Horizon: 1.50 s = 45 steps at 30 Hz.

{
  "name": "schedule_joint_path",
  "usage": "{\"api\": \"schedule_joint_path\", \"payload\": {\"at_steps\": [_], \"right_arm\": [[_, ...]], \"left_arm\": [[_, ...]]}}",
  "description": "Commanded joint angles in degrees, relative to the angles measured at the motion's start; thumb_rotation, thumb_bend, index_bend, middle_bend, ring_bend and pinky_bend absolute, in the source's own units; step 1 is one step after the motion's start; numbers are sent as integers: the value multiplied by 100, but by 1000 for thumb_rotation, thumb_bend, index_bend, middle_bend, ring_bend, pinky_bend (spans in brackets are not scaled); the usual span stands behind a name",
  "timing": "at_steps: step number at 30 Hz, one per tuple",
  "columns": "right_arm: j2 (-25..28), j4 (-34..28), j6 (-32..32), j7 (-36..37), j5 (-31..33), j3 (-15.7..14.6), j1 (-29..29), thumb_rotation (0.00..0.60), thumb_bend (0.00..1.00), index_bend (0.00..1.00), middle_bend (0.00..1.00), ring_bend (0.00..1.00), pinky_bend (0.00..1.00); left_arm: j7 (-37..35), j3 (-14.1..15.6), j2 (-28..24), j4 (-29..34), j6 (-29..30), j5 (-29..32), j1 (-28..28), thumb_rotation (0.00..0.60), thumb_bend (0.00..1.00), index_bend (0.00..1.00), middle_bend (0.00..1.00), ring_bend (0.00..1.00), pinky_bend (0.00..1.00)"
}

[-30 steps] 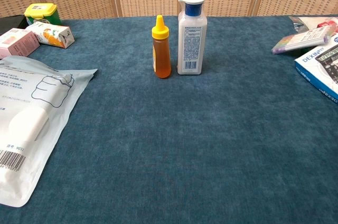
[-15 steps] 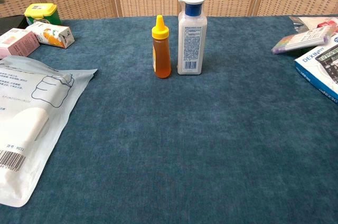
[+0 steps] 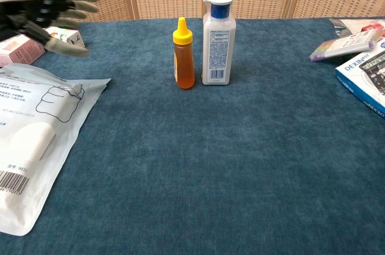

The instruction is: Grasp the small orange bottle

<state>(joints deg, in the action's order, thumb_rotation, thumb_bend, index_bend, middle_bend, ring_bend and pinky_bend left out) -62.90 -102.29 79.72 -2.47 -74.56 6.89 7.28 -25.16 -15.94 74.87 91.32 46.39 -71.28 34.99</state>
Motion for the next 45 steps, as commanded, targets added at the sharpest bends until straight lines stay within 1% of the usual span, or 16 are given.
{"api": "schedule_joint_path", "payload": {"at_steps": [1, 6, 13, 18, 28, 31, 36, 37, 38, 39, 40, 41, 42, 43, 44, 45], "right_arm": [[56, -37, -10, 18, 29, -7, -25, 600, 99, 0, 0, 0, 0], [144, -95, 84, 73, 74, -12, -126, 600, 100, 0, 0, 0, 0], [245, -144, 196, 179, 110, -28, -263, 600, 100, 0, 0, 0, 0], [312, -186, 290, 242, 114, -47, -369, 600, 100, 0, 0, 0, 0], [460, -332, 506, 378, 70, -51, -562, 600, 99, 0, 0, 0, 0], [500, -351, 537, 453, 58, -63, -616, 600, 99, 0, 0, 0, 0], [577, -387, 581, 638, 56, -82, -718, 600, 100, 0, 0, 0, 0], [591, -387, 589, 675, 63, -85, -739, 600, 100, 0, 0, 0, 0], [603, -385, 597, 703, 72, -86, -758, 600, 100, 0, 0, 0, 0], [616, -383, 613, 733, 81, -85, -781, 600, 100, 0, 0, 0, 0], [623, -384, 624, 757, 82, -84, -797, 600, 100, 0, 0, 0, 0], [630, -385, 630, 782, 80, -84, -809, 600, 100, 0, 0, 0, 0], [643, -385, 632, 811, 69, -85, -820, 600, 100, 0, 0, 0, 0], [650, -383, 633, 833, 56, -84, -825, 600, 100, 0, 0, 0, 0], [657, -382, 631, 863, 38, -83, -829, 600, 100, 0, 0, 0, 0], [662, -384, 626, 884, 26, -81, -831, 600, 100, 0, 0, 0, 0]], "left_arm": [[-268, -134, 424, -454, -324, 126, 356, 600, 104, 0, 0, 0, 0], [-611, -276, 1032, -1140, -595, 222, 752, 600, 106, 0, 0, 0, 0], [-971, -361, 1715, -1995, -884, 235, 1180, 600, 103, 0, 0, 0, 0], [-1300, -376, 2162, -2603, -1106, 134, 1461, 600, 106, 0, 0, 0, 0], [-1944, -329, 2960, -3706, -1130, -249, 1873, 600, 108, 0, 0, 0, 0], [-2090, -352, 3216, -4058, -1082, -289, 1993, 600, 136, 11, 0, 0, 0], [-2321, -385, 3770, -4779, -845, -396, 2216, 600, 247, 118, 7, 3, 0], [-2352, -403, 3873, -4903, -787, -396, 2249, 600, 272, 132, 32, 22, 0], [-2372, -429, 3977, -5031, -709, -388, 2274, 600, 307, 162, 78, 60, 0], [-2377, -481, 4126, -5212, -583, -353, 2301, 600, 339, 213, 140, 127, 0], [-2370, -509, 4225, -5333, -514, -331, 2323, 600, 376, 285, 219, 228, 6], [-2371, -527, 4305, -5434, -463, -316, 2343, 600, 409, 364, 299, 338, 47], [-2356, -554, 4404, -5569, -380, -295, 2365, 600, 436, 422, 360, 423, 111], [-2325, -579, 4482, -5677, -313, -269, 2376, 600, 466, 479, 423, 494, 220], [-2309, -615, 4567, -5784, -254, -225, 2384, 600, 494, 529, 478, 548, 334], [-2320, -654, 4618, -5841, -209, -183, 2385, 600, 514, 566, 519, 585, 419]]}}
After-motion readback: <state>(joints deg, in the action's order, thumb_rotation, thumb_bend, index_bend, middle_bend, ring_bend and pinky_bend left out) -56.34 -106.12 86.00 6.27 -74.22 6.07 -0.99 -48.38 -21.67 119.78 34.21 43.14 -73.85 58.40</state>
